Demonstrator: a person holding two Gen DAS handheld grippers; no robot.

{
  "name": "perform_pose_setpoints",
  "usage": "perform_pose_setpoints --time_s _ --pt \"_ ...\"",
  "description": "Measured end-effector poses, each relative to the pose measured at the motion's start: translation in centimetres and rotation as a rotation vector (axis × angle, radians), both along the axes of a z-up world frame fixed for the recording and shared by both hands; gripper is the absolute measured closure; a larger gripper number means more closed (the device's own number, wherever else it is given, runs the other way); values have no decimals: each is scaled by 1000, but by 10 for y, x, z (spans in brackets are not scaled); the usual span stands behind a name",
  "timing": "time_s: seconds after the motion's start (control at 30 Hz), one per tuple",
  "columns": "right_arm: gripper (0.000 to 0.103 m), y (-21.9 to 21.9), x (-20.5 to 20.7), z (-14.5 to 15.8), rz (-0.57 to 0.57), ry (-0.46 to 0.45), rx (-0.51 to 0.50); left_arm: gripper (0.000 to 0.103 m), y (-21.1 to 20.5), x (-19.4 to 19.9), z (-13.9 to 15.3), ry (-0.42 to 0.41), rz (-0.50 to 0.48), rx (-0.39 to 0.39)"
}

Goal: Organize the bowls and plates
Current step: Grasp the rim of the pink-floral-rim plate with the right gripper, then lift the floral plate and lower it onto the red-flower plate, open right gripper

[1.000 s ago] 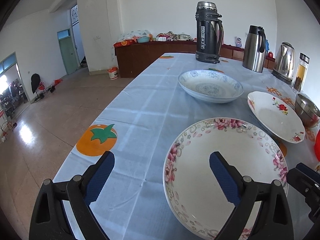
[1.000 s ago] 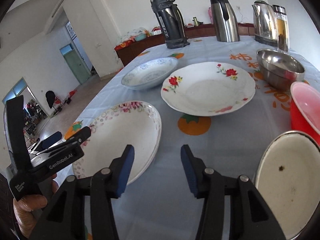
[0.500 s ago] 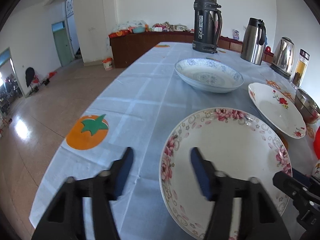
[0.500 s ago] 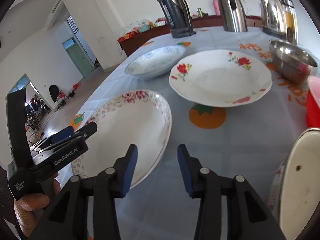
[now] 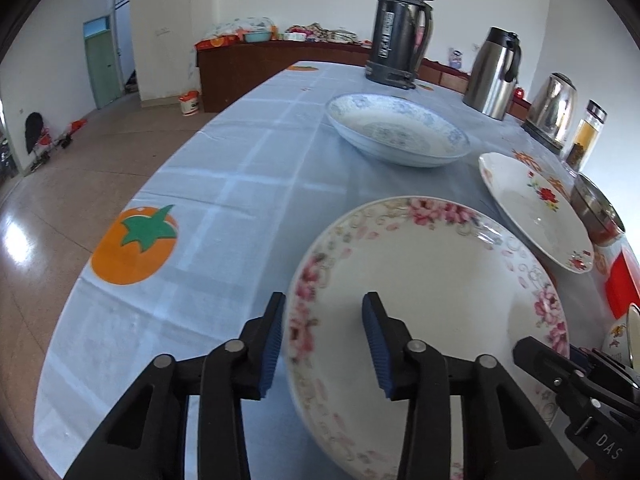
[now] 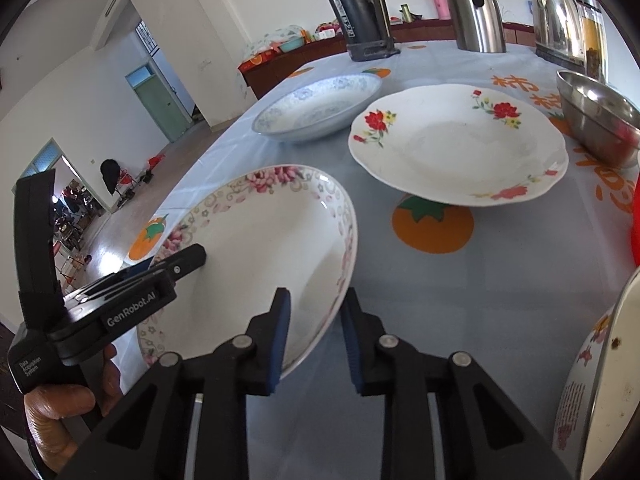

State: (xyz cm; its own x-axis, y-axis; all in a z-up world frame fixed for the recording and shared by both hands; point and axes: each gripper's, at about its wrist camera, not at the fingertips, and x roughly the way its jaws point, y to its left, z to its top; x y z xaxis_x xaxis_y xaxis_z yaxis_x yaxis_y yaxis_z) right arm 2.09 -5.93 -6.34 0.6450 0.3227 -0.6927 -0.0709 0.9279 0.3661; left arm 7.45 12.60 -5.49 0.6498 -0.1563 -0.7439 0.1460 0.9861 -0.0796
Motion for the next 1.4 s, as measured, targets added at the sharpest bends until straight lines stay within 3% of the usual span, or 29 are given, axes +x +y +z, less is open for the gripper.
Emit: perform_pose_setpoints --time_s 0.2,0.47,0.8,1.07,1.4 --pt "78 0 1 -1 1 0 0 69 4 -1 1 -2 31 -25" --pt "79 -4 -4 2 -11 -24 10 69 -3 -10 6 -45 34 -2" --pt "79 -21 -15 22 -74 -93 30 69 -18 -8 20 -84 6 -63" --pt "78 -53 -16 42 -164 -121 41 69 -56 5 39 -138 -75 -58" --pt "78 -97 -11 47 -282 -98 26 69 -114 32 40 -129 -175 -72"
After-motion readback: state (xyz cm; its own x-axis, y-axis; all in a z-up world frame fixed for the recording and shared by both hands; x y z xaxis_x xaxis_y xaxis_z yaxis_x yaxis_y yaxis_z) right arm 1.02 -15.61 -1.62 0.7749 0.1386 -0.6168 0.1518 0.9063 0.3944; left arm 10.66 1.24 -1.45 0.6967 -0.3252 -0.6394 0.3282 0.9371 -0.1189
